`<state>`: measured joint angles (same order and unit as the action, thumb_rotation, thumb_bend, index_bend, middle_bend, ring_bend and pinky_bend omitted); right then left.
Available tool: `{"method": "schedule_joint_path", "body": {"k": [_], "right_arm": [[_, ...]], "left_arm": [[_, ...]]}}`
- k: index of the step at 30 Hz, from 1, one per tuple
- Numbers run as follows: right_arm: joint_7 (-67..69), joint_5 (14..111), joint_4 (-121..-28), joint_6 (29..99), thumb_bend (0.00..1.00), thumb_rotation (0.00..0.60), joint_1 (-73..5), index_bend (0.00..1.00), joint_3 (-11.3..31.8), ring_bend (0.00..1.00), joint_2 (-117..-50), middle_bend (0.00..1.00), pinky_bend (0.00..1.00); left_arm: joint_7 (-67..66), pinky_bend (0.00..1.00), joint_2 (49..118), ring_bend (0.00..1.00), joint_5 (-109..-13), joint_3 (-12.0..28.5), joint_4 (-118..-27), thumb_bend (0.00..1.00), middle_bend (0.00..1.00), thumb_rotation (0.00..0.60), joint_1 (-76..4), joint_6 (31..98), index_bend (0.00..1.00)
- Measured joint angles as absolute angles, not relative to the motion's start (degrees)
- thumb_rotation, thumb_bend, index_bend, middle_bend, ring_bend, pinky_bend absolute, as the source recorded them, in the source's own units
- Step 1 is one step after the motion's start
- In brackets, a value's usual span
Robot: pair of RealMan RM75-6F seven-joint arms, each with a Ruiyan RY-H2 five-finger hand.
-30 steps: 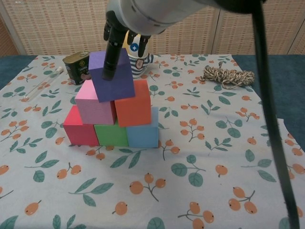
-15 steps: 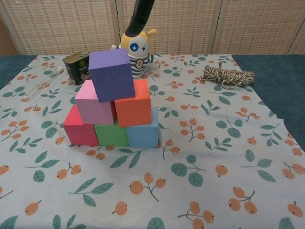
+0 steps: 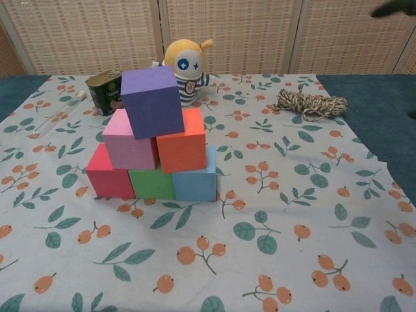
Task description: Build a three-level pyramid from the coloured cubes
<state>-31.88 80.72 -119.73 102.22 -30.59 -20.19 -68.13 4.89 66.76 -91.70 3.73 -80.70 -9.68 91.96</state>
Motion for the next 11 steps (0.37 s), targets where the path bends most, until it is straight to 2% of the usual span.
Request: {"method": "schedule_joint_path", "body": {"k": [2, 4, 7, 11], "right_arm": [[-24.7, 83.7, -112.9, 104.7, 0.15, 0.6, -24.0, 0.0, -22.8, 0.0, -67.7, 0.0, 0.0], [-18.7, 84.4, -107.0, 106.7, 0.15, 0.6, -19.7, 0.0, -23.0, 0.0, -67.6, 0.0, 0.0], [-9.8, 84.3, -99.0, 109.4, 0.15, 0.6, -14.3, 0.0, -21.6, 0.0, -67.1, 0.0, 0.0], [-3.8, 85.0, -94.9, 112.0, 0.15, 0.6, -9.4, 0.0, -18.2, 0.0, -66.0, 0.0, 0.0]], "left_arm": [[3.6, 0.07, 67.1, 0.0, -92.4, 3.6, -80.9, 0.34, 0.0, 0.6, -9.5, 92.4, 0.0], [2.3, 0.07, 67.5, 0.0, -92.8, 3.4, -81.0, 0.34, 0.0, 0.6, -9.4, 92.7, 0.0], [0.5, 0.07, 68.1, 0.0, -93.0, 3.4, -81.4, 0.34, 0.0, 0.6, -9.3, 92.8, 0.0], [-0.8, 0.07, 68.6, 0.0, -92.8, 3.6, -81.7, 0.34, 0.0, 0.6, -9.3, 92.7, 0.0]]}}
